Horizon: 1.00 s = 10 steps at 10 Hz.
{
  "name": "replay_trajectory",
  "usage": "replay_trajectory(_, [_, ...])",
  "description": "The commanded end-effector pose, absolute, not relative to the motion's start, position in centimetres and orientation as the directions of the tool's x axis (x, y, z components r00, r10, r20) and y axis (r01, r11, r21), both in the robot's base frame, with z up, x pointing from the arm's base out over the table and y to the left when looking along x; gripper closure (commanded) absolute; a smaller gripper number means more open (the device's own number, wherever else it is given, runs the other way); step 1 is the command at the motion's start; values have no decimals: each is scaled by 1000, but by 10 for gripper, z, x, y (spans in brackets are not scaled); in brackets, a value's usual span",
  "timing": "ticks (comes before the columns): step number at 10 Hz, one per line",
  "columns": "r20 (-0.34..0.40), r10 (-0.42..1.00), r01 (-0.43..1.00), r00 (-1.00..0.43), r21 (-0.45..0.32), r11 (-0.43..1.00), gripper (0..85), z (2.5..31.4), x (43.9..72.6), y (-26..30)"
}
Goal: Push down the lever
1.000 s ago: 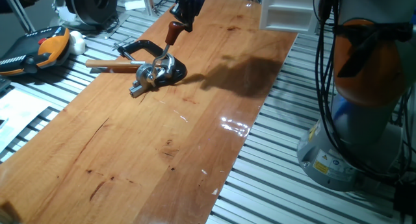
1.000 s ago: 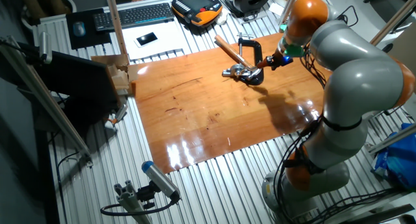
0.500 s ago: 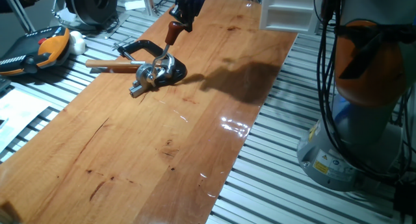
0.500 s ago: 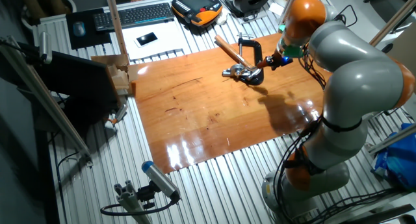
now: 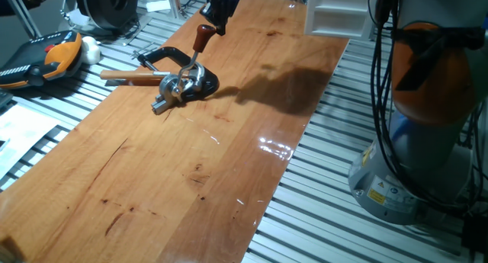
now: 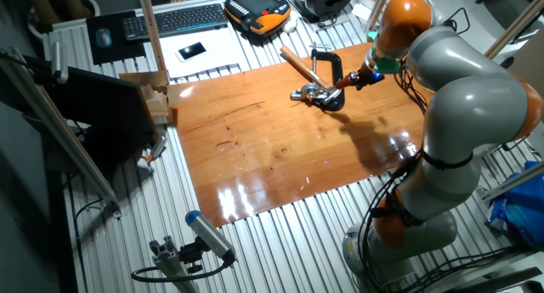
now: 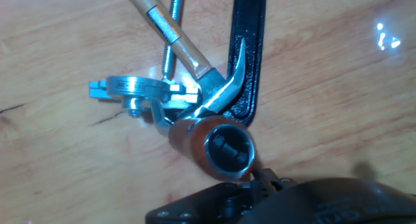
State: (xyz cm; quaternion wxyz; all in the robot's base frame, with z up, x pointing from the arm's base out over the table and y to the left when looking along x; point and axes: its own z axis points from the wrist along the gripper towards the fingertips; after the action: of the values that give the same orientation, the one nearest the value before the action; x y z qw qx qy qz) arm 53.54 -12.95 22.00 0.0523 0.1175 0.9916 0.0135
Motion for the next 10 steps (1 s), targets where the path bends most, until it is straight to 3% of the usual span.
replay_trajectory(1, [-97, 232, 229, -968, 42, 972, 850, 218, 536, -133])
replay_trajectory(10, [-93, 213, 212, -973, 21, 977, 850, 214, 535, -137])
